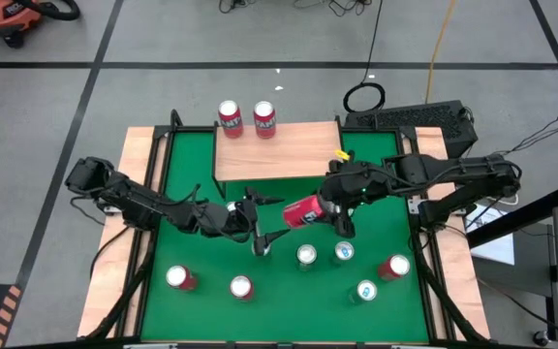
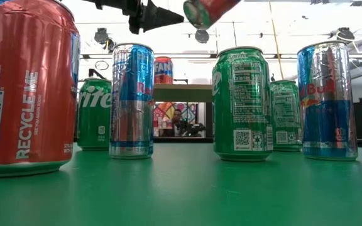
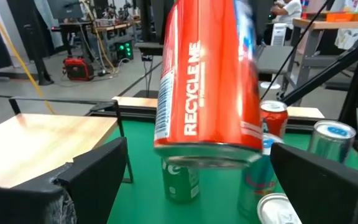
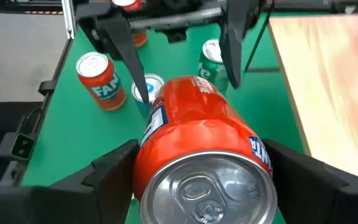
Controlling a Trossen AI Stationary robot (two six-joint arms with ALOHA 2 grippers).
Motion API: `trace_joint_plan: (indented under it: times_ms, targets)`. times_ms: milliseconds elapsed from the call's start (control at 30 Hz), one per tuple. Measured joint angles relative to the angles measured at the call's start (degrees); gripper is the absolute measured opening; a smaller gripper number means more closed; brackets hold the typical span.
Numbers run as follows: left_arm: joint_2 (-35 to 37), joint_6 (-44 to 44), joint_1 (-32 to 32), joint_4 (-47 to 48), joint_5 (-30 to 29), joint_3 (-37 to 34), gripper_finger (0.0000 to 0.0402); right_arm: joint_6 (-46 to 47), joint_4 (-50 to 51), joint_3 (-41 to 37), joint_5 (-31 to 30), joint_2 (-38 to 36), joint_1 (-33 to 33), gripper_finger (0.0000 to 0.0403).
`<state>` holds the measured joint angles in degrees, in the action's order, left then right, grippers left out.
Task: Place canned beverage on shelf
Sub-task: Put the red soda can on the shelf aligned with the other red soda can
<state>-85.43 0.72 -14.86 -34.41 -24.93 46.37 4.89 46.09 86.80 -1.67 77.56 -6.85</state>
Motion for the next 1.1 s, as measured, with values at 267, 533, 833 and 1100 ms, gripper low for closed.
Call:
trace_joint_plan:
  times_ms: [267,533,833,1100]
  targets:
    - [0.00,-1.17,0.73,0.92,2.27,0.00,0.0396,-3.63,-3.99,0.00,0.21,2.36,0.04,0.0295]
    - [0.00,-1.18,0.75,2.59,2.23,0.00,0.0385,-6.59,-7.15,0.00,0.30,3.22,0.09,0.0295]
    - [0.02,-1.39,0.85,2.42,2.02,0.00,0.0300,-7.91,-6.83,0.02,0.26,3.28,0.12,0.0297]
    - [0.01,-1.06,0.84,2.35,1.92,-0.05,0.0287,-11.71,-9.23,0.12,0.24,3.26,0.13,0.0341]
